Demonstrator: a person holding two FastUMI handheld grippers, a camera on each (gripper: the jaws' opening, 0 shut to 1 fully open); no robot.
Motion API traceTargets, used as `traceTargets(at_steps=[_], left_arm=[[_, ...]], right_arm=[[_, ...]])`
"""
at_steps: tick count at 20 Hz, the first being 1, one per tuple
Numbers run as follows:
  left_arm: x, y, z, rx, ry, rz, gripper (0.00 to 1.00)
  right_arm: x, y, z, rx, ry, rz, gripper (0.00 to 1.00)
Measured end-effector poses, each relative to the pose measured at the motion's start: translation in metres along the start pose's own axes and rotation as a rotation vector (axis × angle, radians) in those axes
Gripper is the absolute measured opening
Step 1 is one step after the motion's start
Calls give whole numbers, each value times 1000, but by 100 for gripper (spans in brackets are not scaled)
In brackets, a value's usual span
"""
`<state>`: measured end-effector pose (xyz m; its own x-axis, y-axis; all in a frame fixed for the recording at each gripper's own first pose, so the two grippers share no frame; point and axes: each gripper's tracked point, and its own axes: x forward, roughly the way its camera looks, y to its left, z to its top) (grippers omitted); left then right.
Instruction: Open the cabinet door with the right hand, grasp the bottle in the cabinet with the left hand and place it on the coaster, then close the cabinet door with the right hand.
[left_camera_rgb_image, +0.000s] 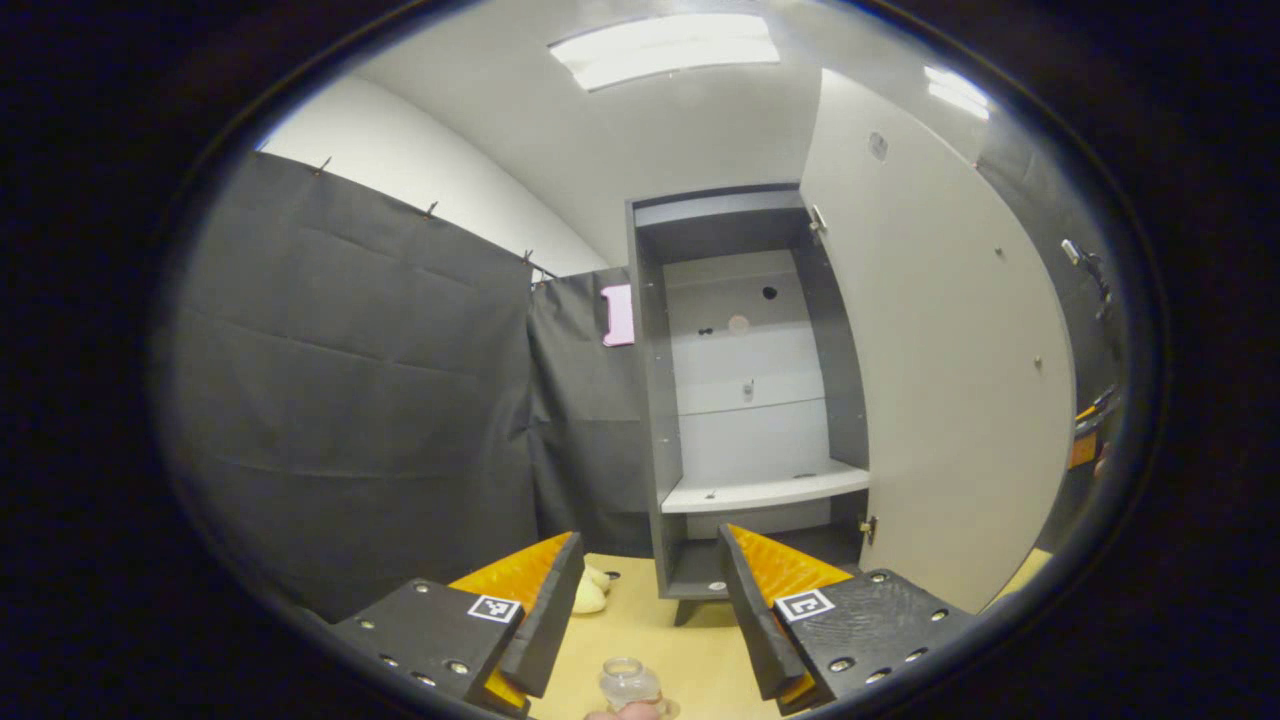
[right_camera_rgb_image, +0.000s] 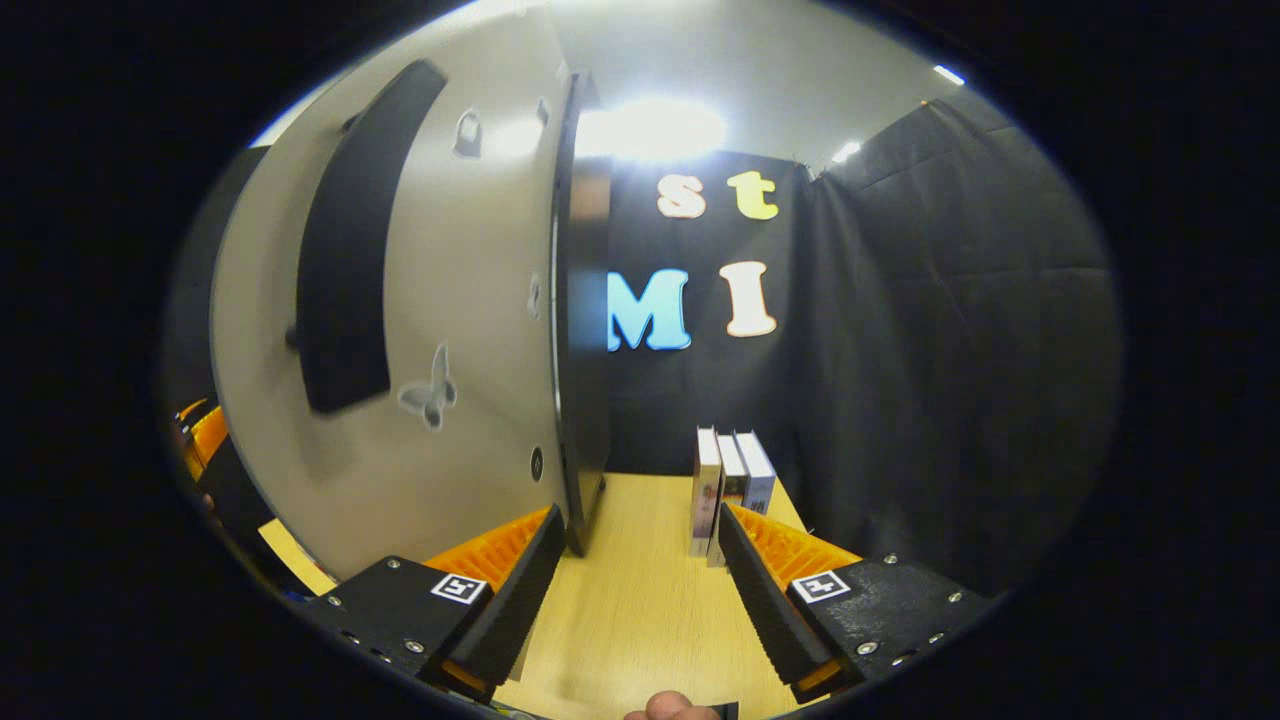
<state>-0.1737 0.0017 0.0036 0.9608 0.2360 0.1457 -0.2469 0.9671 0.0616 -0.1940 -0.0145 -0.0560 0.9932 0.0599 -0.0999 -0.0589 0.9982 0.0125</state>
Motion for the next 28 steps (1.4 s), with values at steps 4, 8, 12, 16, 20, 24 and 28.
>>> traceTargets(at_steps=[4, 8, 12, 16, 20, 24, 28], left_arm=[[-2, -9, 27, 26, 101, -31, 77], [2, -31, 28, -97, 191, -99, 70], [26, -20, 35, -126, 185, -158, 77], [48, -4, 35, -46, 180, -197, 77], [71, -6, 30, -92, 185, -265, 77], [89, 4, 24, -120, 171, -310, 77], [103, 17, 6, -137, 157, -349, 77]], right_arm=[[2, -8, 53, 111, -106, -28, 94], [-4, 11, 56, 213, -40, 1, 95], [-15, 14, 76, 141, -93, -43, 95], [-17, 19, 76, 120, -121, -68, 94], [-13, 47, 77, 117, -124, -64, 94], [-18, 75, 80, 75, -142, -80, 94], [-27, 89, 85, 32, -156, -117, 94]])
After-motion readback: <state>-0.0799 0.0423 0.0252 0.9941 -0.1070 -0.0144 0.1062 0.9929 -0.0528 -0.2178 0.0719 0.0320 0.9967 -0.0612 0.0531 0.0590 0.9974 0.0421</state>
